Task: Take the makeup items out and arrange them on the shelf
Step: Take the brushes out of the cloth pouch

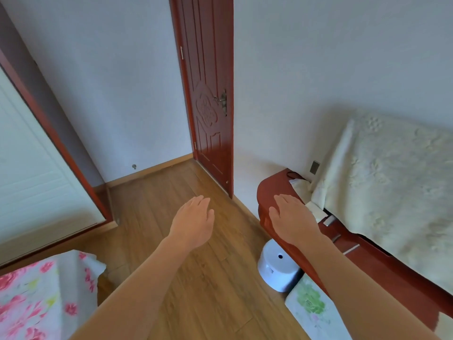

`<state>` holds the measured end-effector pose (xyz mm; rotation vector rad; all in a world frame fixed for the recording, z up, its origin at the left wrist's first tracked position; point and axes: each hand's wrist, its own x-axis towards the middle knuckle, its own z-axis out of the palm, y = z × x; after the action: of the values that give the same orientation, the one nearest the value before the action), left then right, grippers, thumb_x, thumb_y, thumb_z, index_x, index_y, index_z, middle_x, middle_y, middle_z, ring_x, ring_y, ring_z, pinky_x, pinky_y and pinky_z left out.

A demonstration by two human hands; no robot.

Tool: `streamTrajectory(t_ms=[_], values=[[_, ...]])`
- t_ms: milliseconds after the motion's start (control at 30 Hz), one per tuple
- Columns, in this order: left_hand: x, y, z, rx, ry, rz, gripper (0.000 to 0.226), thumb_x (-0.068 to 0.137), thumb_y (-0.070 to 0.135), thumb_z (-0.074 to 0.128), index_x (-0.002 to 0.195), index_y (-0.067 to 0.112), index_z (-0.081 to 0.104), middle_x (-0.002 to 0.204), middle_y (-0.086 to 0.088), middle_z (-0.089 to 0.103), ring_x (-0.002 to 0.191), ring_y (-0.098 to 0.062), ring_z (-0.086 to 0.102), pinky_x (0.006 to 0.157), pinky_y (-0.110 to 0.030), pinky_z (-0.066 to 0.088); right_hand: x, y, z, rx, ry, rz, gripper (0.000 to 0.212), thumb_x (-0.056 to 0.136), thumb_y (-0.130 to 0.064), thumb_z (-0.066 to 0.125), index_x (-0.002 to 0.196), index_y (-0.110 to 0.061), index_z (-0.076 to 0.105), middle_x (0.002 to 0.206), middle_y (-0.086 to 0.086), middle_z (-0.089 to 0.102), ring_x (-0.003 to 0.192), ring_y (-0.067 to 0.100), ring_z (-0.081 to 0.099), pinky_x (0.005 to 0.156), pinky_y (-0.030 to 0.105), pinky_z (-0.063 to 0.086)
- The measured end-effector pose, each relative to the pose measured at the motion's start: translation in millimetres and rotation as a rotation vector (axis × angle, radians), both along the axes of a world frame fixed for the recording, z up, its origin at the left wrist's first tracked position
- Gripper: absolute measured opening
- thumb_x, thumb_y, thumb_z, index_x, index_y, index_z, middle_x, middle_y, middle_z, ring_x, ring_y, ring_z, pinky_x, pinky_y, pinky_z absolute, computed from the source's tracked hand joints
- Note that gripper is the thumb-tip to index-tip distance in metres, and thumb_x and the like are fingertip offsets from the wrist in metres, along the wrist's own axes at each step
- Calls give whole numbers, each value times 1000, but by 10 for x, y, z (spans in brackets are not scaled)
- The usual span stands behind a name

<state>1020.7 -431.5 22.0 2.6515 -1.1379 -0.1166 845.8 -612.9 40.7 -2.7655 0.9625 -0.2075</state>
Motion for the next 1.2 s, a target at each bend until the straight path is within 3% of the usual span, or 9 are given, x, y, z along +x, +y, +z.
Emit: streamTrajectory(t_ms=[133,267,467,600,667,767,967,1033,1200], values=[[320,-445,-20,-21,8,-122,53,106,44,26,154,24,29,162,4,28,150,-16,24,121,-34,19,120,-273,-82,13,-10,-125,47,102,-34,30,141,-12,43,141,5,49,129,22,44,107,37,35],[635,-892,2,-43,-22,-297,51,106,39,29,153,20,33,160,1,33,147,-17,30,119,-31,24,145,-467,-171,31,-38,-285,42,98,-35,32,127,-13,52,121,3,58,112,22,50,94,37,43],[768,-1544,-84,-2,-49,-552,49,106,36,30,150,16,37,156,-4,39,144,-20,35,118,-35,29,7,-574,-247,65,-34,-523,44,99,-35,34,134,-13,50,134,2,53,124,22,46,101,39,41],[618,-1962,-235,12,-2,-676,52,106,37,28,153,15,31,161,-4,31,149,-21,26,122,-37,24,-182,-635,-344,97,-48,-662,33,97,-35,36,114,-16,56,117,-1,58,112,21,50,90,38,45],[512,-2178,-291,14,13,-726,53,106,36,28,154,13,31,161,-6,29,150,-21,24,122,-36,21,-275,-715,-386,116,-55,-708,35,97,-34,36,118,-16,56,119,-1,57,115,21,50,91,36,45],[321,-2504,-354,2,21,-786,52,106,33,30,152,10,33,160,-7,32,148,-22,26,120,-36,22,-413,-909,-478,110,-52,-738,40,98,-34,36,128,-14,53,130,1,55,123,21,46,99,36,40],[130,-3038,-418,9,48,-797,49,106,31,32,150,12,36,154,-6,40,143,-21,34,117,-33,26,-548,-1436,-678,162,-43,-729,34,97,-33,34,117,-15,55,120,-1,55,118,21,48,92,35,43],[127,-3188,-450,-2,47,-784,46,105,30,34,149,13,38,150,-5,44,139,-20,39,114,-32,29,-549,-1623,-747,174,-48,-700,36,98,-33,35,122,-14,54,124,0,55,120,21,47,96,34,41],[182,-3454,-706,113,141,-722,52,105,35,33,154,15,31,160,-4,30,148,-22,26,119,-37,25,-498,-1932,-896,237,-63,-655,43,98,-33,39,136,-14,46,141,0,47,131,19,40,104,33,37]])
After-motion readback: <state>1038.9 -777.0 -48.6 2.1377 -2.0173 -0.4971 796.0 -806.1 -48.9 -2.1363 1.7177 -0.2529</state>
